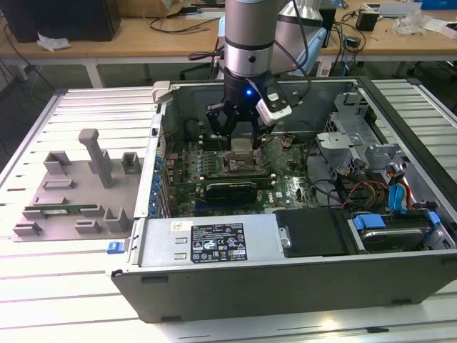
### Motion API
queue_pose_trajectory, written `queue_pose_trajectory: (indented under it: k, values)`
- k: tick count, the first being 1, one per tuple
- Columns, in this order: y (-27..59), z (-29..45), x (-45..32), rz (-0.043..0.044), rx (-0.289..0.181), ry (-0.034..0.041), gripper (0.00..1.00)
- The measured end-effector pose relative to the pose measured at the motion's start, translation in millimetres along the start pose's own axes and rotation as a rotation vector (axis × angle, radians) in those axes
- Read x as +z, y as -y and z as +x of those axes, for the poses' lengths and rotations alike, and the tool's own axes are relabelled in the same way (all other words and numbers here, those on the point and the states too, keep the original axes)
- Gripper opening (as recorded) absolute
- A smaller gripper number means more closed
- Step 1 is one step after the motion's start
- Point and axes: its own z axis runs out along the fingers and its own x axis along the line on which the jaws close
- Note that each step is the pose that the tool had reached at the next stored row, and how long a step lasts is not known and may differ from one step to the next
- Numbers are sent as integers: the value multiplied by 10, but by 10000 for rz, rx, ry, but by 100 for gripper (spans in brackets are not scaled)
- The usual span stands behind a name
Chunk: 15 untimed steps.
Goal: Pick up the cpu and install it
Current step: 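Pick up the cpu and move it towards the insertion slot, then place the cpu into insertion slot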
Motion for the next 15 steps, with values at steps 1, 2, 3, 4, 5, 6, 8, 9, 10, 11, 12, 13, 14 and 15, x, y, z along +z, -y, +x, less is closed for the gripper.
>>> queue_pose_trajectory:
  k: [1,2,3,4,5,6,8,9,10,11,12,13,14,15]
  values:
    - [0,0,0,0,0,-1,55]
    - [0,0,1,-1,-1,0,55]
    - [0,-1,1,-2,-1,-6,55]
    - [0,-2,1,-3,-1,-12,55]
    - [0,-2,1,-2,-1,-13,55]
    - [0,-2,1,-2,-1,-13,55]
    - [0,-2,1,-2,-1,-14,55]
    - [0,-2,1,-2,-1,-15,55]
    - [0,-2,1,-2,-1,-15,55]
    - [0,-2,1,-2,-1,-16,55]
    - [0,-2,1,-2,-1,-16,55]
    - [0,-2,1,-2,-1,-16,55]
    - [0,-2,1,-2,-1,-16,55]
    - [0,-3,1,-2,24,-16,55]
